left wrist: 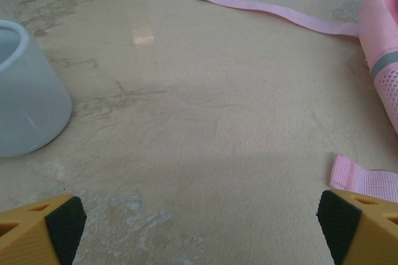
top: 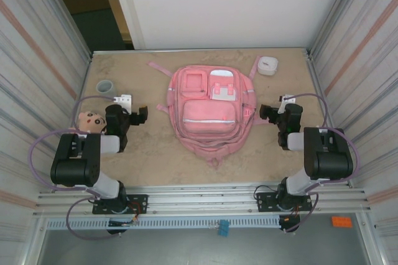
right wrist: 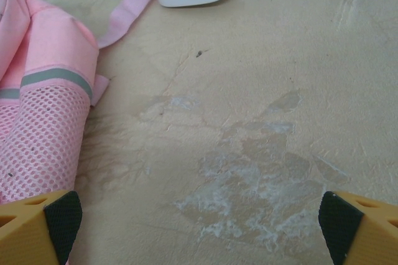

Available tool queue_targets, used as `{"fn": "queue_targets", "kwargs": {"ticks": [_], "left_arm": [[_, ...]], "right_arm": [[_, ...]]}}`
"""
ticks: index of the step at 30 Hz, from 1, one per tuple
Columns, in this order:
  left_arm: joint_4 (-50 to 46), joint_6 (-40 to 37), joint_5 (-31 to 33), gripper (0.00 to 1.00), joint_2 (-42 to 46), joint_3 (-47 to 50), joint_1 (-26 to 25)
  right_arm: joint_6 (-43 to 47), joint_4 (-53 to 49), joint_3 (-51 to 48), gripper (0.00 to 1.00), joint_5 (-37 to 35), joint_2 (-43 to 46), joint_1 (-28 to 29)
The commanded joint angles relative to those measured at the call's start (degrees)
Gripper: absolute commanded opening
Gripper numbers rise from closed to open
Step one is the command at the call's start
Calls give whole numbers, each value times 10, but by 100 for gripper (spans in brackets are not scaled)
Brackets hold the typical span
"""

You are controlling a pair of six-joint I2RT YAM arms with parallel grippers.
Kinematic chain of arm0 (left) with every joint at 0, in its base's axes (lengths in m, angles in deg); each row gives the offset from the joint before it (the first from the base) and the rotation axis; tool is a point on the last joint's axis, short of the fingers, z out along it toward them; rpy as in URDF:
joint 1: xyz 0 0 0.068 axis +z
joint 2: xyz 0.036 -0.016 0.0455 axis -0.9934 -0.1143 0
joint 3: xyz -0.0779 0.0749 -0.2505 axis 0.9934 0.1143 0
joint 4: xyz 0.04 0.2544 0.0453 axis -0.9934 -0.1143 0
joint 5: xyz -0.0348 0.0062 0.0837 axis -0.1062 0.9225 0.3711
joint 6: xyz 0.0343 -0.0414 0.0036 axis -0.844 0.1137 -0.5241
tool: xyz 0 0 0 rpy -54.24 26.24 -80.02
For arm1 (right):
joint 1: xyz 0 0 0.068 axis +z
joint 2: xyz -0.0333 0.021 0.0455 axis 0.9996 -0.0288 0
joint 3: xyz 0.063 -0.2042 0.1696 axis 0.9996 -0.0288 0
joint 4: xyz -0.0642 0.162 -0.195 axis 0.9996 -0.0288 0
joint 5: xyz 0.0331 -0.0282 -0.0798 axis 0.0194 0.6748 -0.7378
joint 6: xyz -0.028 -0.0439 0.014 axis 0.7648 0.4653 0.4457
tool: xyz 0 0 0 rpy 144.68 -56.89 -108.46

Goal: Pack the student bag

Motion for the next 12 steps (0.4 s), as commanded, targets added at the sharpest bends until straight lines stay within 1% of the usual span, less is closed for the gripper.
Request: {"fn": "queue_targets", "kwargs": {"ticks": [1,12], "left_arm": [[4,-9,-4,99,1,-7,-1],[7,-4,-14,99,2,-5,5]], "right_arm": [[17,11,9,99,-7,4,3],[17,12,9,99,-6,3,3]]}}
